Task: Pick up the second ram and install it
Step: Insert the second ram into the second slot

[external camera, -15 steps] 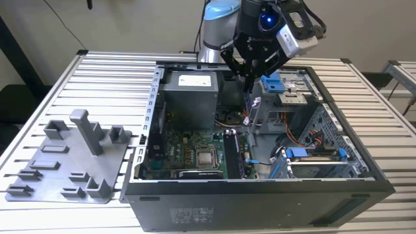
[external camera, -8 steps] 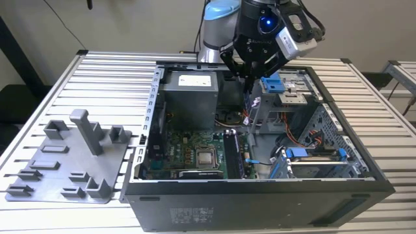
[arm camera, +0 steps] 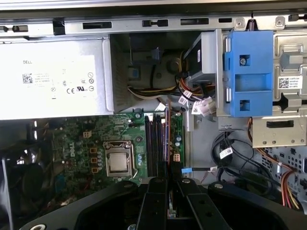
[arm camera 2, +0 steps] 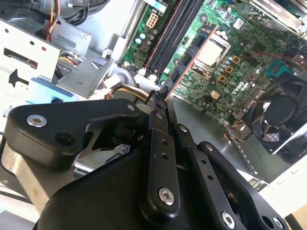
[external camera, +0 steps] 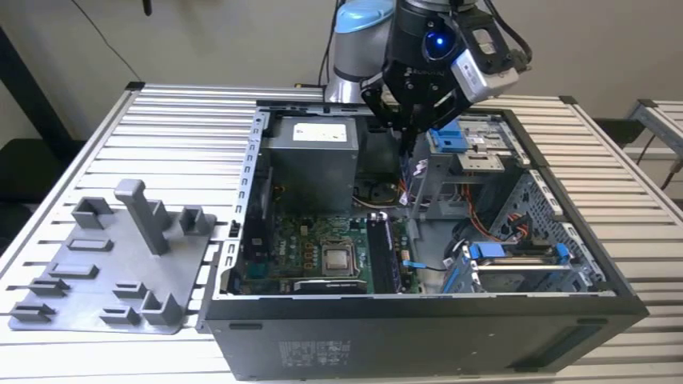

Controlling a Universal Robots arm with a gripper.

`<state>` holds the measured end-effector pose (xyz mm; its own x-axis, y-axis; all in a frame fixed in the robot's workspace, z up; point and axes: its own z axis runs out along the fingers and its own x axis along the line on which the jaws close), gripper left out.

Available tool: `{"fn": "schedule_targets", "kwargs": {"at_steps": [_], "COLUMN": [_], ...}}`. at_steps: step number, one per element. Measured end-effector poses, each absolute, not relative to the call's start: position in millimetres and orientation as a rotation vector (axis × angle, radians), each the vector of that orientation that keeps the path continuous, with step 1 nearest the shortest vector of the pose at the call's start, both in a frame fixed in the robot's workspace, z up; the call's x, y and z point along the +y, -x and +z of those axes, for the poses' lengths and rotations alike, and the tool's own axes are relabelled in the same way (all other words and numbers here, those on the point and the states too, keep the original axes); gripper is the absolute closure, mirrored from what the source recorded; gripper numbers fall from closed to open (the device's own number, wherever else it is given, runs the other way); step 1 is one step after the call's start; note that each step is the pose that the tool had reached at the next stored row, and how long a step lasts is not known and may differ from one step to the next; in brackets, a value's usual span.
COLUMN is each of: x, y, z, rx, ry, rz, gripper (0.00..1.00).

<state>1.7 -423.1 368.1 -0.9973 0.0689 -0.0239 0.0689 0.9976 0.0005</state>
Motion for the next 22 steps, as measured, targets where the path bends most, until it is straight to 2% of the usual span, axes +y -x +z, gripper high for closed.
{"fn": "schedule_targets", "kwargs": {"at_steps": [22], "x": [-423], "y": [-7], "z": [355], "rx": [3.13], "ry": [-0.108], "rz": [-0.001], "gripper": [0.86]}}
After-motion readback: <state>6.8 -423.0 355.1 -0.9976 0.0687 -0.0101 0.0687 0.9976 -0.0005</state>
